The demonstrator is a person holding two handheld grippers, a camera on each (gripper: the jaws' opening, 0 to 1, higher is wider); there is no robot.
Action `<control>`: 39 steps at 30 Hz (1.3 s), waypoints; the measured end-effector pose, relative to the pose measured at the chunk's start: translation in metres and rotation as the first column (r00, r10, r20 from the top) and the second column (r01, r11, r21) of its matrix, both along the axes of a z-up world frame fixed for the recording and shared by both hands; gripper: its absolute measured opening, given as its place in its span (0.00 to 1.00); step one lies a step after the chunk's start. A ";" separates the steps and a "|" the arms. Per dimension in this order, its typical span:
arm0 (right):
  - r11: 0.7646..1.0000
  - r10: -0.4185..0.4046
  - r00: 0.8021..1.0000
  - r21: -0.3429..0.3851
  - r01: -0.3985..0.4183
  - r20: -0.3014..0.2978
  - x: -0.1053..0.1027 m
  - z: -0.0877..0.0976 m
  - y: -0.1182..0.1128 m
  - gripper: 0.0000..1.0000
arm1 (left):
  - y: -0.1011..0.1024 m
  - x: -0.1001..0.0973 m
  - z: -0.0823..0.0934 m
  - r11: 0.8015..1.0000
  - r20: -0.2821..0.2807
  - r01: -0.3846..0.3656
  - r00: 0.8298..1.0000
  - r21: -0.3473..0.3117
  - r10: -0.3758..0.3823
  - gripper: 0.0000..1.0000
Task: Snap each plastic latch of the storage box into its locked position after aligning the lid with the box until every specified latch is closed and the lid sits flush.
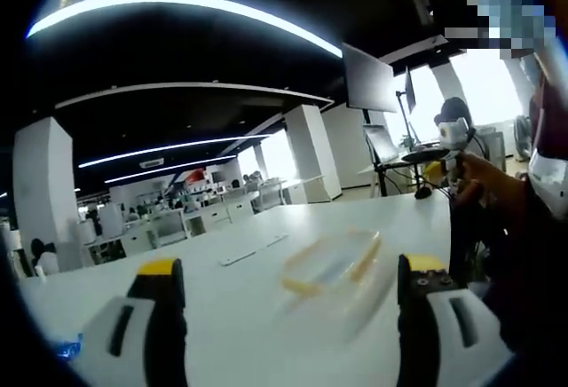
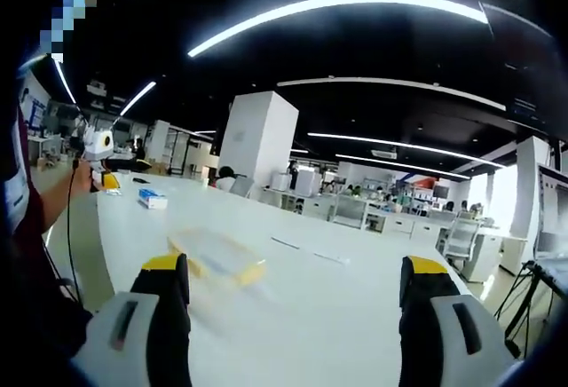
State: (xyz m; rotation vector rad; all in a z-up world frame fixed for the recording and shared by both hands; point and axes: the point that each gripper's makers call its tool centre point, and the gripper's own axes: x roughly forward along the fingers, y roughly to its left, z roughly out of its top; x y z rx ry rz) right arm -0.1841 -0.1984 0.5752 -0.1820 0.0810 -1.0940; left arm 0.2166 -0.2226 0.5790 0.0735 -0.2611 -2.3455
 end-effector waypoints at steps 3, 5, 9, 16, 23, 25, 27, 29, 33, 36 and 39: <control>1.000 -0.009 1.000 -0.007 0.009 0.000 0.002 -0.001 0.005 1.00 | 0.005 0.002 -0.001 1.000 -0.011 -0.001 1.000 -0.003 0.001 1.00; 1.000 -0.014 1.000 -0.011 0.014 0.000 0.004 -0.001 0.008 1.00 | 0.009 0.005 -0.001 1.000 -0.022 -0.002 1.000 -0.006 0.002 1.00; 1.000 -0.023 1.000 -0.015 0.023 -0.005 0.008 -0.005 0.016 1.00 | 0.016 0.010 -0.007 1.000 -0.039 0.001 0.999 0.005 -0.001 1.00; 0.999 -0.049 0.999 -0.005 0.049 0.024 0.003 -0.016 0.026 1.00 | 0.025 0.014 -0.016 1.000 -0.062 -0.008 0.998 0.024 0.009 1.00; 0.997 -0.068 0.996 -0.016 0.069 0.057 0.000 -0.017 0.038 1.00 | 0.029 0.014 -0.023 1.000 -0.072 -0.008 0.997 0.024 0.010 1.00; 0.996 -0.089 0.994 -0.018 0.091 0.068 -0.008 -0.019 0.041 1.00 | 0.029 0.015 -0.025 1.000 -0.075 -0.012 0.997 0.026 0.014 1.00; 0.995 -0.095 0.992 -0.016 0.096 0.077 -0.010 -0.021 0.043 1.00 | 0.028 0.018 -0.029 0.999 -0.075 -0.028 0.997 0.020 0.030 1.00; 0.995 -0.097 0.991 -0.017 0.099 0.092 -0.013 -0.023 0.046 1.00 | 0.027 0.022 -0.034 0.999 -0.076 -0.043 0.996 0.024 0.045 1.00; 0.994 -0.104 0.986 -0.028 0.109 0.129 -0.019 -0.023 0.051 1.00 | 0.028 0.025 -0.036 0.998 -0.106 -0.050 0.993 0.035 0.054 1.00; 0.993 -0.108 0.982 -0.035 0.115 0.152 -0.023 -0.022 0.053 1.00 | 0.030 0.027 -0.034 0.998 -0.125 -0.056 0.990 0.031 0.060 1.00; 0.992 -0.116 0.981 -0.037 0.123 0.157 -0.022 -0.024 0.054 1.00 | 0.031 0.026 -0.033 0.998 -0.158 -0.058 0.985 0.035 0.063 1.00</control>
